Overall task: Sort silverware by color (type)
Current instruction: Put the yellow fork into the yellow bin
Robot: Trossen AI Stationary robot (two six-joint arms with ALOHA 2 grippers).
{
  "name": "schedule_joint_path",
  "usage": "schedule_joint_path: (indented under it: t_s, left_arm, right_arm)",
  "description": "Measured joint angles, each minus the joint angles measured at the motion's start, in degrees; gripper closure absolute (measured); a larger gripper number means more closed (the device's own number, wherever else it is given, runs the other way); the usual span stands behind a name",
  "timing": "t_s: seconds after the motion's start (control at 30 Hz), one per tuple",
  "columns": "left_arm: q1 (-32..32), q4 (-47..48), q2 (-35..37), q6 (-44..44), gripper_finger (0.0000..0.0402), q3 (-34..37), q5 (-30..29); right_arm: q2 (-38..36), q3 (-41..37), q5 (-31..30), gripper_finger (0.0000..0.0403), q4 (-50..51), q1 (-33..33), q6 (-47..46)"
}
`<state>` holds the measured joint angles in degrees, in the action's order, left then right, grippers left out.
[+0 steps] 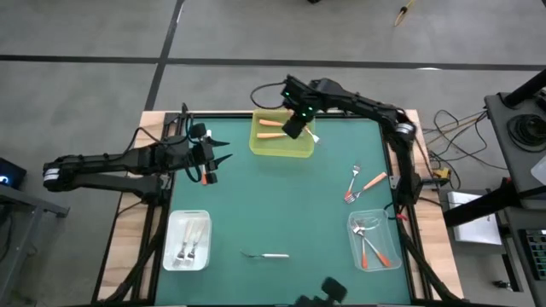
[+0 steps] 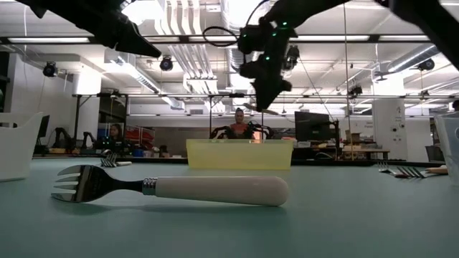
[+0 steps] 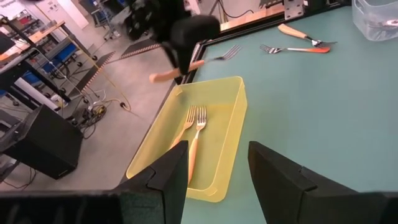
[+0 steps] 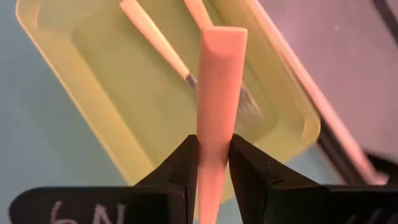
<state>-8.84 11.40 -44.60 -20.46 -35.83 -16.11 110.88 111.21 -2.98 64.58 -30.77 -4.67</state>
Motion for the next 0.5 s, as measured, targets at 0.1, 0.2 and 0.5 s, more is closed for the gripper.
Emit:
schedule_joint_path:
  t_s: [0.1,0.2,0.5]
  left_arm:
    - [0.0,0.02,0.34,0.89,0.0253,0.0,-0.01]
    - [-0.02,0.0,1.58,2.17,0.0253,0.0,-0.03]
    - [0.0,0.05,7.8,3.2,0.0253,0.0,-0.35]
  right_arm:
    - [4.98,7.14,0.0,0.0336,1.7,-0.38,4.66]
    - [9.39,13.74,0.0,0.0336,3.18,-0.7,8.64]
    - [17.25,22.26,1.49,0.0336,4.65,-1.13,19.48]
